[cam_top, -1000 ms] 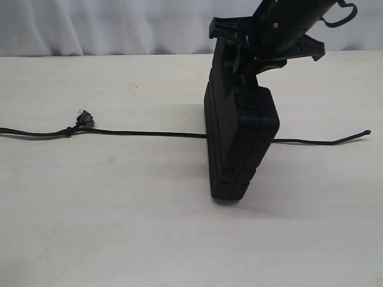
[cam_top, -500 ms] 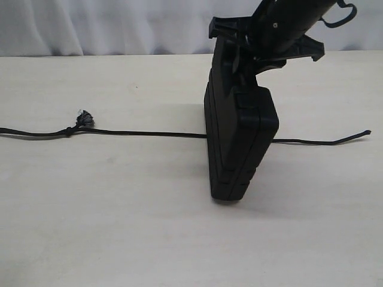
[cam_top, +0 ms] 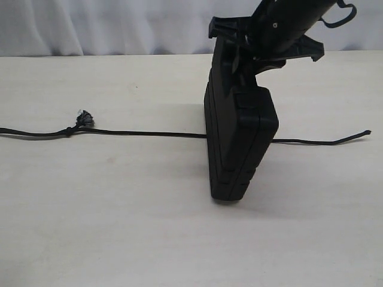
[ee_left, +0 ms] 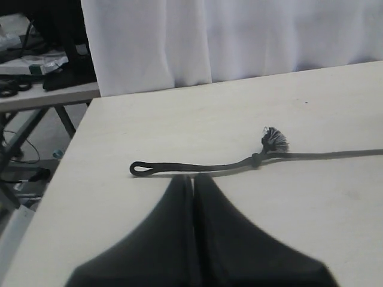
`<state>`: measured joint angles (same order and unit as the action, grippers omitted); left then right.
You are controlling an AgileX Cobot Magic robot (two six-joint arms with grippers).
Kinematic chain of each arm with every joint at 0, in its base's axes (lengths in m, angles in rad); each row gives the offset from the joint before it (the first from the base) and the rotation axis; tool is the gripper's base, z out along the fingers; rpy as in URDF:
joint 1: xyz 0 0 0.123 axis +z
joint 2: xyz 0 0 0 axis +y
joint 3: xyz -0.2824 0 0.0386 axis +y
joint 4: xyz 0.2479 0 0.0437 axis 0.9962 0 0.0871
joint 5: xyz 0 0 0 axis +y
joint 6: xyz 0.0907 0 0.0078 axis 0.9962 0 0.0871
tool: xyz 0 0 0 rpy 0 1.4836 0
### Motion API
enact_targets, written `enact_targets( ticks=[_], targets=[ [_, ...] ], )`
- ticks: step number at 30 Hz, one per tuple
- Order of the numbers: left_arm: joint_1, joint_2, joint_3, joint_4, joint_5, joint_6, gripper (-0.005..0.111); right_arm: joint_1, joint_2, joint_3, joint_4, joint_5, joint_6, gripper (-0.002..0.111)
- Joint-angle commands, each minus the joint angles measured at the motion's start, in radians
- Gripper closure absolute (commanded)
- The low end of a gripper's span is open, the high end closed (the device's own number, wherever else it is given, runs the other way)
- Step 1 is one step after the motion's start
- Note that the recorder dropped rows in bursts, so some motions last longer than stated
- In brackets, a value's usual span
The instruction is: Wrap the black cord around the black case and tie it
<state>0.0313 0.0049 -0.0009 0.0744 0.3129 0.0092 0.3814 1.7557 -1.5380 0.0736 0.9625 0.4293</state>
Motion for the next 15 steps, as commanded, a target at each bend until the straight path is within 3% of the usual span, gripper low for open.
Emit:
enact_targets(
  ticks=[1,6,10,12,15],
  targets=[
    [-0.01,-0.005,0.001,0.097,-0.106,0.041,0.107,-0.006,0.007,-0.001,0.023,-0.014,0.001,0.104],
    [-0.01,-0.005,0.001,-0.052,-0.45,0.037,0.107,-0.006,0.007,-0.001,0.023,-0.016,0.003,0.104],
    [-0.01,-0.005,0.001,-0.08,-0.761,0.021,0.107,-0.006,0.007,-0.001,0.023,-0.016,0.004,0.104],
    [-0.01,-0.005,0.001,-0.08,-0.899,-0.168,0.107,-0.006,0.007,-0.001,0.023,-0.016,0.004,0.104],
    [-0.01,-0.005,0.001,-0.074,-0.962,-0.452,0.107,-0.006,0.007,-0.001,0.023,-0.016,0.004,0.104]
  ],
)
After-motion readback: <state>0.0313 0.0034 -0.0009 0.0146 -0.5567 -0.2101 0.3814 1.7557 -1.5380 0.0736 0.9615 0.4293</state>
